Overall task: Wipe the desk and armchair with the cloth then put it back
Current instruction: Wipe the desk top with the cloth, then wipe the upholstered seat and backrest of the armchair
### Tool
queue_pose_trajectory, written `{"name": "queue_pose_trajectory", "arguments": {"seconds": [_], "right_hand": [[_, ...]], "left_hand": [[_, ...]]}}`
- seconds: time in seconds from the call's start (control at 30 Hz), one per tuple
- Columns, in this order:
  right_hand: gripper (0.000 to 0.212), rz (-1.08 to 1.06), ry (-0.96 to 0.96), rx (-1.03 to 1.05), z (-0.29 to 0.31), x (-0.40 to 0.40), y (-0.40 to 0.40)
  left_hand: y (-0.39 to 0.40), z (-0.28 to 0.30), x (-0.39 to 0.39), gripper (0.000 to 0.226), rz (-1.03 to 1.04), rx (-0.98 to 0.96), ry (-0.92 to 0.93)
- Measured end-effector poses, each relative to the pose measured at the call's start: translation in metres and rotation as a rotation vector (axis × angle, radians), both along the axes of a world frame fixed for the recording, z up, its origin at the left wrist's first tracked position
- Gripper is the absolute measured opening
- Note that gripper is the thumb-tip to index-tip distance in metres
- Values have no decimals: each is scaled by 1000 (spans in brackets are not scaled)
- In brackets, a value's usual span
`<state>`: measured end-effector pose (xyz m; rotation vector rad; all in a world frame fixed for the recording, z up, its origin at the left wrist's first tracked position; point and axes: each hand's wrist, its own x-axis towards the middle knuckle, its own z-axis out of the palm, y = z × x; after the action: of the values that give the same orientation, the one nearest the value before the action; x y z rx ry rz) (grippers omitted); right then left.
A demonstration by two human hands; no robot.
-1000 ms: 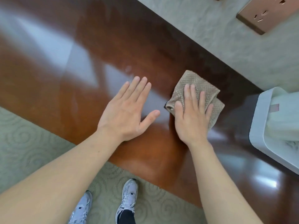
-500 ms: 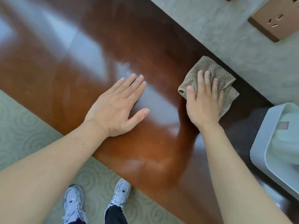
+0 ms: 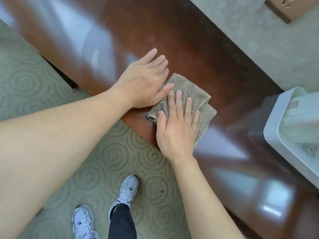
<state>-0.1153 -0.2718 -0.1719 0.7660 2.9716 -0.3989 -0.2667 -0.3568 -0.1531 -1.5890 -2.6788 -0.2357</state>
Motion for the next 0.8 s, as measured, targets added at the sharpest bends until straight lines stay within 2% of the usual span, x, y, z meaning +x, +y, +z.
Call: {"name": "queue_pose_trajectory", "arguments": {"seconds": [0.1, 0.23, 0.33, 0.43, 0.53, 0.63, 0.7, 0.8], "right_hand": [[58, -9, 4, -10, -1, 16, -25], [51, -47, 39, -75, 7, 32, -59], [46, -51, 66, -229, 22, 47, -84], [31, -159, 165, -584, 54, 55, -109], [31, -203, 217, -1103, 90, 55, -147], [35, -288, 139, -1612, 118, 55, -192], [42, -274, 46, -1879, 136, 54, -223], [48, -138, -112, -2043, 162, 53, -265]], "left_hand": [[-13, 2, 21, 68, 31, 53, -43], [-65, -4, 59, 47, 95, 168, -219], [-120, -6, 91, 42, 169, 278, -327], [-175, -1, 117, 49, 280, 338, -482], [-226, 18, 132, 55, 399, 393, -673], [-274, 49, 143, 64, 576, 546, -825], [-307, 76, 152, 72, 716, 691, -891], [-362, 118, 172, 63, 794, 933, -954]]}}
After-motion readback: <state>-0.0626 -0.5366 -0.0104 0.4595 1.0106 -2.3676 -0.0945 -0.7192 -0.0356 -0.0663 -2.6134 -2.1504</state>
